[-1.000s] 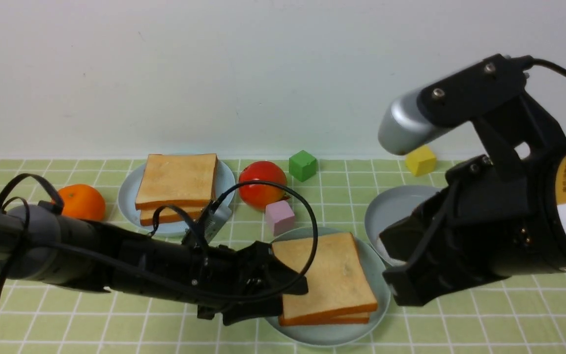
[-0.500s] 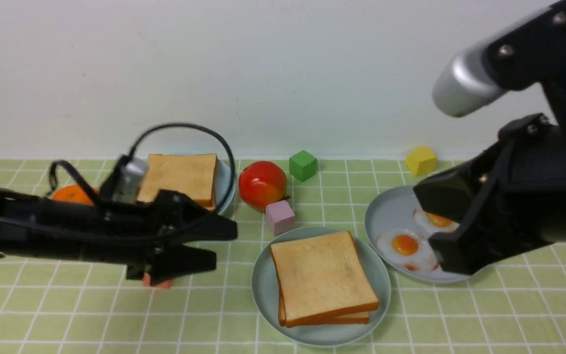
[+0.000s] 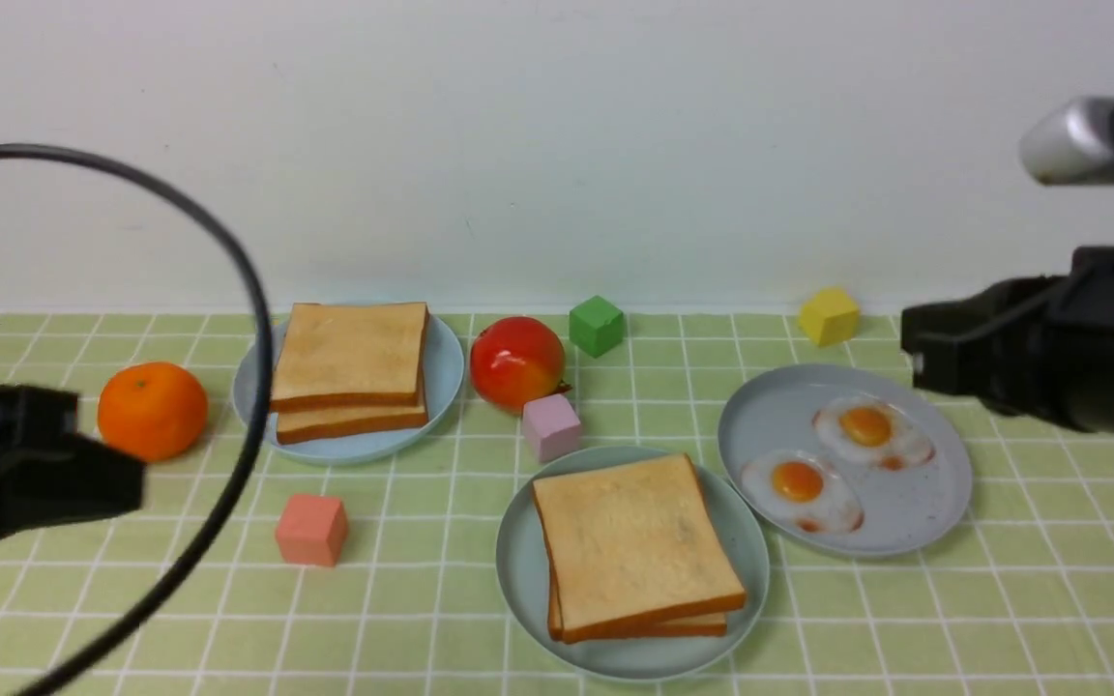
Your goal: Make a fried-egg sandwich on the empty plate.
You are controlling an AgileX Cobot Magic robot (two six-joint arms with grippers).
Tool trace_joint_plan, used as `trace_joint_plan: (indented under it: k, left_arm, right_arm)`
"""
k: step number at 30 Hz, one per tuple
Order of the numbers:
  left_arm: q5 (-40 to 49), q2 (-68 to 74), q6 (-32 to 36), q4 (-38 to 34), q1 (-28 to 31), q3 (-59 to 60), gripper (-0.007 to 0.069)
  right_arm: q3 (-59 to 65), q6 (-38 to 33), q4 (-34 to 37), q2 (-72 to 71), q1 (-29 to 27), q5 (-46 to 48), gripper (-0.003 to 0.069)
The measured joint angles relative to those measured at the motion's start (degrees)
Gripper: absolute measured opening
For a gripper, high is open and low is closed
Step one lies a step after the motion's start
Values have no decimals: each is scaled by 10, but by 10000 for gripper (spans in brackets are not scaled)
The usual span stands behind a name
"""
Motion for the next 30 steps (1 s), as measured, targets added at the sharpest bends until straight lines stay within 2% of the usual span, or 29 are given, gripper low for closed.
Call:
trace_joint_plan:
  k: [2, 5, 7, 12, 16, 23, 30]
  left_arm:
    - [12, -105, -75, 117, -1, 0, -13]
    - [27, -191, -129, 207, -19, 1, -13]
    - [35, -243, -150, 244, -57, 7, -13]
    - [45, -343, -179, 270, -173, 47, -13]
    - [46, -443, -198, 271, -211, 91, -13]
    - [47, -544, -211, 268, -216, 174, -13]
    - [53, -546, -217, 253, -217, 196, -13]
  right_arm:
    - [-8, -33, 20, -13, -14, 5, 5]
    - [-11, -52, 19, -42, -27, 44, 5]
    - [-11, -54, 12, -73, -41, 94, 5]
    - [32, -49, -14, -179, -67, 161, 6]
    - [106, -41, -36, -278, -69, 163, 6]
    - [205, 31, -36, -409, -69, 163, 13]
    - [281, 43, -39, -459, -69, 170, 15]
